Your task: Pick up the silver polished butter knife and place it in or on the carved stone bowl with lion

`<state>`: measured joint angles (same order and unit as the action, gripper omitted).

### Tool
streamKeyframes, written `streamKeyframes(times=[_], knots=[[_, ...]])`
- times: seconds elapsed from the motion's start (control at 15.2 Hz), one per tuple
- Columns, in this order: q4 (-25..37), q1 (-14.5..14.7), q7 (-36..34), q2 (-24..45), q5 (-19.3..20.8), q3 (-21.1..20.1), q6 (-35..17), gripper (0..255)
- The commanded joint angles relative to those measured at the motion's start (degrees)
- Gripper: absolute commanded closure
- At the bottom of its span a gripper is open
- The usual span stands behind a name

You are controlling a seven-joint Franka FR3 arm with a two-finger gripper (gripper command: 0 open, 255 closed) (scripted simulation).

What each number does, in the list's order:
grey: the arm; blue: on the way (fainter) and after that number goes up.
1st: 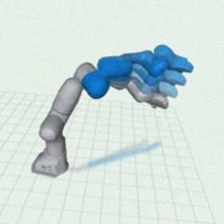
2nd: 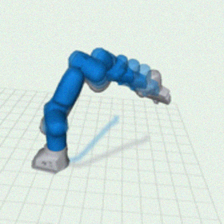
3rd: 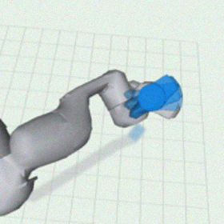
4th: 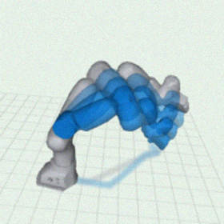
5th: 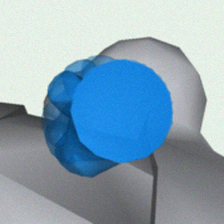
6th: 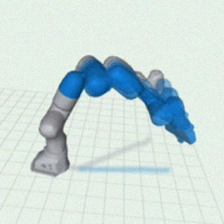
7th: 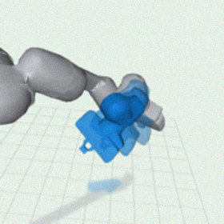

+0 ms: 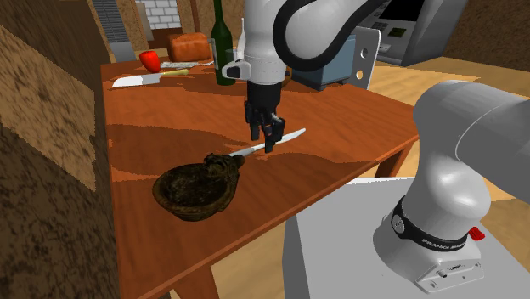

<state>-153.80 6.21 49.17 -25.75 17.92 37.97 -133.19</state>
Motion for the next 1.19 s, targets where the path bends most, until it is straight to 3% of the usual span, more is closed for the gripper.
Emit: streamKeyframes(times=[0.0, 0.53, 1.12], knots=[[0.00, 0.00, 0.00, 0.00, 0.00, 0.00, 0.00, 255], [0.00, 0.00, 0.00, 0.00, 0.00, 0.00, 0.00, 255], [3.77, -0.89, -0.94, -5.06, -0.07, -2.96, 8.74, 255]])
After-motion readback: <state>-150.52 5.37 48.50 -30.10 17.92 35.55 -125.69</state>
